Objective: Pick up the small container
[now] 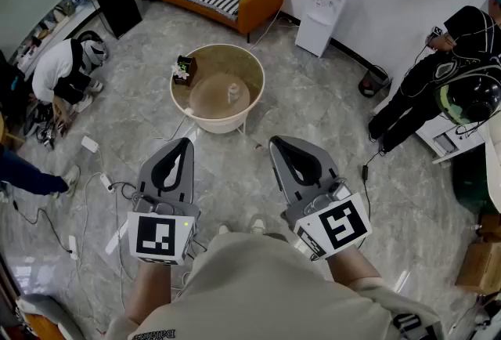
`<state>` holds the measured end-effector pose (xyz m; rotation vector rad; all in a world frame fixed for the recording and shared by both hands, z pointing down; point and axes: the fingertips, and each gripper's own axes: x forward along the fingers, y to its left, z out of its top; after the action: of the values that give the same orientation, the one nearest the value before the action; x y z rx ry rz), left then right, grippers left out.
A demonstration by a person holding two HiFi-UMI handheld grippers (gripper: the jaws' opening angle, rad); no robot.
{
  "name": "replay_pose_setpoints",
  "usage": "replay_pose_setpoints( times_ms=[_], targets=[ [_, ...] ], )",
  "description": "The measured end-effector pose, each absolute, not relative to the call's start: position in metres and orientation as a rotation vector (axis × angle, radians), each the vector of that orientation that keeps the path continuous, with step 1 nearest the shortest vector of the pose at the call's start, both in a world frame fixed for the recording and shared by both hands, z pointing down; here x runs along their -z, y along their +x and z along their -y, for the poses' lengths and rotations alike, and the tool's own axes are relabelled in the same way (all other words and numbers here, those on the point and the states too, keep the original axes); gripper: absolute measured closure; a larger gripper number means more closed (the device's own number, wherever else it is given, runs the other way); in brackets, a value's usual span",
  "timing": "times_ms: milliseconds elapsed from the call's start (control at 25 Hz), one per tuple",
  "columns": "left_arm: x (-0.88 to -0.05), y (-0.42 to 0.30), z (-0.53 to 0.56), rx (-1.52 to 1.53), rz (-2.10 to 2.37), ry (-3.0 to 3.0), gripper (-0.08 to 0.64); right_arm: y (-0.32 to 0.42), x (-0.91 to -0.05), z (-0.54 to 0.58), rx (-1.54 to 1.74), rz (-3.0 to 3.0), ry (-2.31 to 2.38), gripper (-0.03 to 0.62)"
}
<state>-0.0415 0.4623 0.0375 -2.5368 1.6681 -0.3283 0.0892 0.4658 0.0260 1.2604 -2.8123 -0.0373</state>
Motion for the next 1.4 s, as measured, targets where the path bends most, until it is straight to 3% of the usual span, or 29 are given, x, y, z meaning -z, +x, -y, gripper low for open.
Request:
replay_pose_setpoints(
  times_ms=[1400],
  targets=[
    [-0.066, 0.054, -0.421, 0.402, -1.679, -2.551, 0.555, 0.187, -0.053, -0.414, 0.000, 2.817, 1.285, 0.597]
  ],
)
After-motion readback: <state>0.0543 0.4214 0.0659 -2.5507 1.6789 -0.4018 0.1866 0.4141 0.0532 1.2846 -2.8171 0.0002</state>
